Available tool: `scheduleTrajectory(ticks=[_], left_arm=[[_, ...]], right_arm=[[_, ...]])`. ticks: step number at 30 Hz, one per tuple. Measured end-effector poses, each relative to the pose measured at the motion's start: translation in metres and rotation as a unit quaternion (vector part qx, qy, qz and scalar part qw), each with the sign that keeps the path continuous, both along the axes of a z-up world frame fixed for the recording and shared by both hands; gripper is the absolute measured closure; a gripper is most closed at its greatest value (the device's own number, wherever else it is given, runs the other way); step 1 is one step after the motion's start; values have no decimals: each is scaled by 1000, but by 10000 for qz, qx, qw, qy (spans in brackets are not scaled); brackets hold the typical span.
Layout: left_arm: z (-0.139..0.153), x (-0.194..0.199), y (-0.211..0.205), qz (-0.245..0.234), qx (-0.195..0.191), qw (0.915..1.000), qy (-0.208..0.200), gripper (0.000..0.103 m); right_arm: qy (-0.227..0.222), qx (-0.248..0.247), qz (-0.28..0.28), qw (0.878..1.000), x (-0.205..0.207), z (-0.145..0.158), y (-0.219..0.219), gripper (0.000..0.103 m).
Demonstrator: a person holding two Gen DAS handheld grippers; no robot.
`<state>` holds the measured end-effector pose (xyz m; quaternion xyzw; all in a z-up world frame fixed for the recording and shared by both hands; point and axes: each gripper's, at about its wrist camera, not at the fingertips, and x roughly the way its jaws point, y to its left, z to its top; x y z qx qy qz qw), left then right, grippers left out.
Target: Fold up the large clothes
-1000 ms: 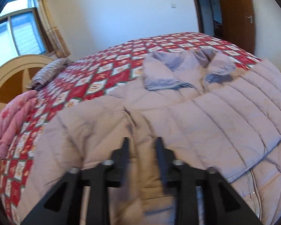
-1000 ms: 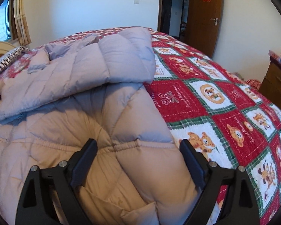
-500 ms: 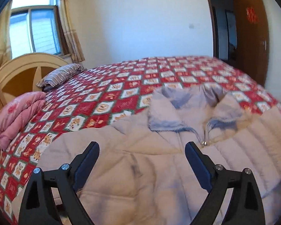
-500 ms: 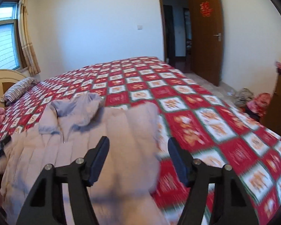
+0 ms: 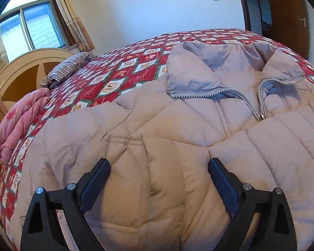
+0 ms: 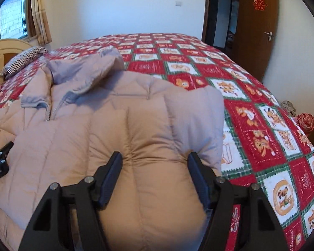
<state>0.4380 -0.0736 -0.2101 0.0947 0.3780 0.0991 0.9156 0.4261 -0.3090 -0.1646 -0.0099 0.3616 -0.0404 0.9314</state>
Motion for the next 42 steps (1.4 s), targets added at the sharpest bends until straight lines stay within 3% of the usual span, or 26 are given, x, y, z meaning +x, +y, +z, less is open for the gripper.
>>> scheduleTrajectory(ticks=[9,12,15,17,20,22,25,29,42], left_arm=[[-3,5,2,10,-86,9999,74,5],[9,1,4,57,-8,9999,103,5],[44,-30,17,-68,-459,9985,-286,5],[55,-46,19,-210,-626,9965,-503,5],[45,-50,10,-307,-404,9978,-432,5],[20,-39,5,-151,-52,9998,-94,5],[9,-34,17,-61,-393,9992,58,5],[2,-31,18,-80,-484,9987,126,2],[-3,-29,13,-104,-454,9987,224,1]], right_arm=[[239,-216,-29,9995,10,-9,5,32],[290,-306,-24,9991,9,-6,7,32],[259,-446,-50,9987,-2,14,11,32],[39,-279,-84,9996,-22,35,17,30],[-310,103,95,9994,-49,52,41,18],[-228,145,364,9990,-52,46,66,18],[184,-114,675,9975,-43,17,100,24],[363,-82,589,9976,-35,-10,98,24],[447,-235,520,9974,-31,-21,103,20]])
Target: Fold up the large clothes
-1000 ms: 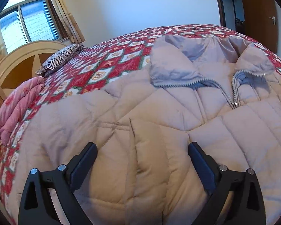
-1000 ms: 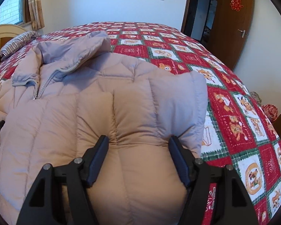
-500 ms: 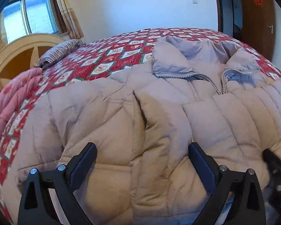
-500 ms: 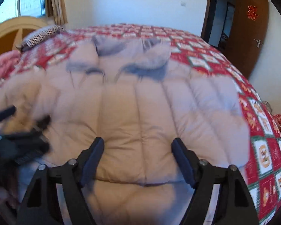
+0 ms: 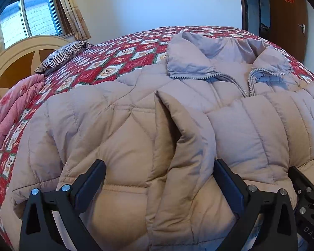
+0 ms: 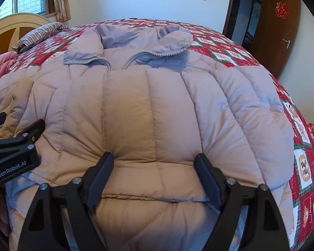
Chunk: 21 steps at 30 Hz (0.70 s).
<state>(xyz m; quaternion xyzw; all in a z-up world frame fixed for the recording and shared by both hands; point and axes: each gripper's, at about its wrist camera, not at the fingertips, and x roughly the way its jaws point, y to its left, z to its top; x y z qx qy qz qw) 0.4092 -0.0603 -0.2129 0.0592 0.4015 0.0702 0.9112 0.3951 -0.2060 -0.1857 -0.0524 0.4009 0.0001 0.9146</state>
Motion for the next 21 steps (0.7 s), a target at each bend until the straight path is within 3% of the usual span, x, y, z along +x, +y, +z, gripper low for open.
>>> scheduleTrajectory(ticks=[5,8,10,13,16,21], left_arm=[[38,-24,18,88,-85,9996,-254,1],[79,-64,57,104,-352,9970,-682,1],[93,-97,97,305,-102,9948,-971,1],[83,-130,165,918,346,9912,-885,1],[57,-160,240,1782,585,9806,-575,1],[14,-199,326,2720,-1,9623,38,1]], right_arm=[[-14,-79,-27,10000,0,1,1,19],[11,209,85,9997,-2,8,-7,15],[9,130,59,9999,-10,17,-9,15],[-273,231,-93,9993,-38,36,-12,8],[-362,198,95,9991,-65,42,0,6],[-518,154,470,9974,-106,41,28,6]])
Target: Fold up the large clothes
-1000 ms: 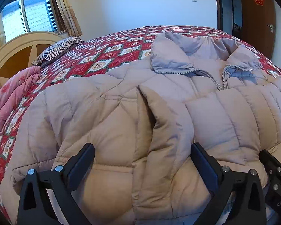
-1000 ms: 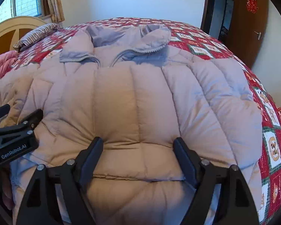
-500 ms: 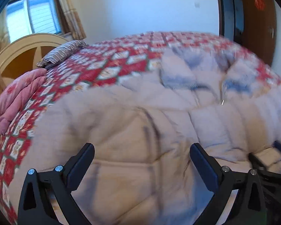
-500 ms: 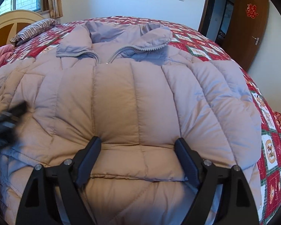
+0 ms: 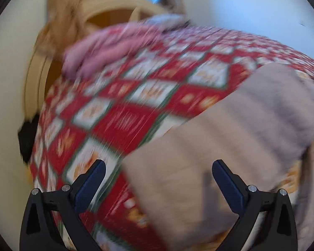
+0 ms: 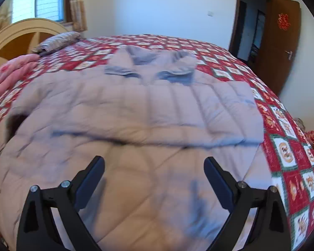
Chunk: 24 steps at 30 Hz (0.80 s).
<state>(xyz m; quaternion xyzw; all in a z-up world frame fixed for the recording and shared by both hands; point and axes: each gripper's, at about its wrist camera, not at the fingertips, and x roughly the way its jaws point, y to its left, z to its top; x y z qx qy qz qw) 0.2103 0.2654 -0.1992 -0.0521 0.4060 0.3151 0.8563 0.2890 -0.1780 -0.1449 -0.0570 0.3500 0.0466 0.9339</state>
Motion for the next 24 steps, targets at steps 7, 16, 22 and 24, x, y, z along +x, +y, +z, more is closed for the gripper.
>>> scheduleTrajectory(ticks=[7,16,22,24], left_arm=[[-14,-7,0,-424,-1300,9900,-351,69],[77,-12,-17,-425,-408,9919,-1124,93],[129,-5,-29,-639,81,9874,-1448,93],[138,2,-42,-830,110,9851,-1505,93]], right_arm=[[-292,24,277,9992,-31,6,27,6],[-699,233,-179,9971,-42,21,-5,5],[-726,560,-595,9940,-42,20,-39,5],[-710,600,-685,9933,-42,20,-49,5]])
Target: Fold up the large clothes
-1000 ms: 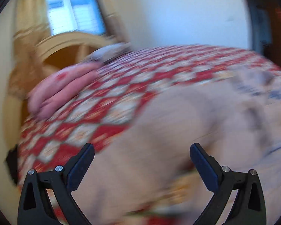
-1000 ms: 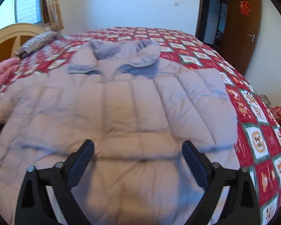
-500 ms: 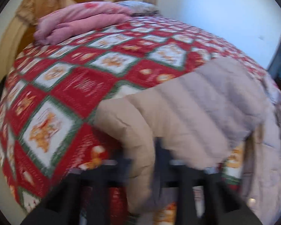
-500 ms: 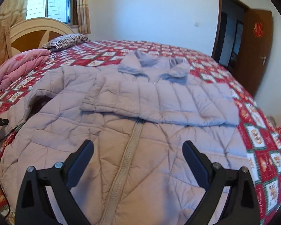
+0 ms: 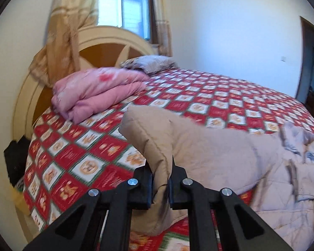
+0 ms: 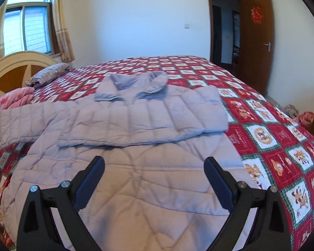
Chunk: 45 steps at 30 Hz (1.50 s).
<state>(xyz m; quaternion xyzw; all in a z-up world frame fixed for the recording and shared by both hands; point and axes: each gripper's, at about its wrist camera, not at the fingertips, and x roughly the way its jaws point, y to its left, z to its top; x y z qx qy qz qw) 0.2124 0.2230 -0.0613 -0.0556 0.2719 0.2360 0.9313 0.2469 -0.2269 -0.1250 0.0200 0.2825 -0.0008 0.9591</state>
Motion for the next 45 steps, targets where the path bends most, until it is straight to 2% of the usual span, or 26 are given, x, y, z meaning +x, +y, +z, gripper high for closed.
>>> scheduleTrajectory(ticks=[3,7,11,14,15,17,18,19,22,24,26,30,31,33,35,37,39,40,41,42,43,44,45], left_arm=[[17,10,-45,-461,199,9986,-152,93],[30,35,-125,-1269,405,9907,-277,93],[33,54,-220,-2071,674,9751,-407,93],[27,65,-282,-2619,562,9623,-475,91],[23,69,-303,-2808,545,9571,-454,86],[14,75,-338,-2915,737,9531,-343,60],[11,75,-345,-2917,785,9527,-333,25],[8,73,-356,-2921,843,9517,-434,7],[4,64,-374,-3073,1048,9432,-698,6],[2,64,-369,-3103,1131,9413,-699,6],[-5,68,-352,-3000,1173,9442,-688,6],[-32,91,-298,-2417,1113,9636,-271,6],[-41,100,-276,-2163,1022,9709,-85,6],[-54,110,-240,-1812,750,9805,157,6],[-66,116,-209,-1475,461,9874,335,6],[-78,120,-185,-1240,227,9908,500,6],[-90,122,-170,-1113,76,9916,651,6],[-96,122,-167,-1083,31,9917,698,6],[-100,121,-161,-1060,-32,9915,756,6],[-104,122,-156,-1042,-83,9913,802,6],[-106,120,-150,-1024,-130,9913,820,6],[-108,118,-144,-1009,-181,9913,828,6],[-109,118,-142,-999,-211,9912,836,6]], right_arm=[[-14,33,-97,9999,-1,0,-11,5],[45,90,-228,9997,-2,-1,-28,5],[33,193,-341,9992,-7,-4,-44,5],[85,267,-445,9986,-10,-8,-57,5],[113,290,-483,9983,-11,-10,-61,5],[182,326,-551,9978,-11,-15,-69,5],[211,340,-570,9976,-10,-16,-72,5],[254,354,-609,9972,-10,-19,-76,5],[353,391,-647,9965,-9,-25,-84,5],[400,422,-668,9961,-7,-27,-86,5],[434,448,-661,9959,-5,-28,-86,5],[446,523,-467,9965,4,-19,-73,5],[447,547,-384,9968,8,-16,-67,5],[452,650,-183,9967,19,-11,-54,6],[520,831,115,9951,36,-8,-38,6],[671,883,284,9934,53,-11,-23,9],[1015,961,496,9889,74,-20,-6,24],[1178,972,585,9865,81,-25,0,28],[1356,934,658,9841,87,-31,7,42],[1460,809,680,9836,91,-37,13,66],[1465,754,708,9838,90,-38,15,79],[1446,760,719,9839,88,-37,15,87],[1411,755,703,9846,85,-35,14,89]])
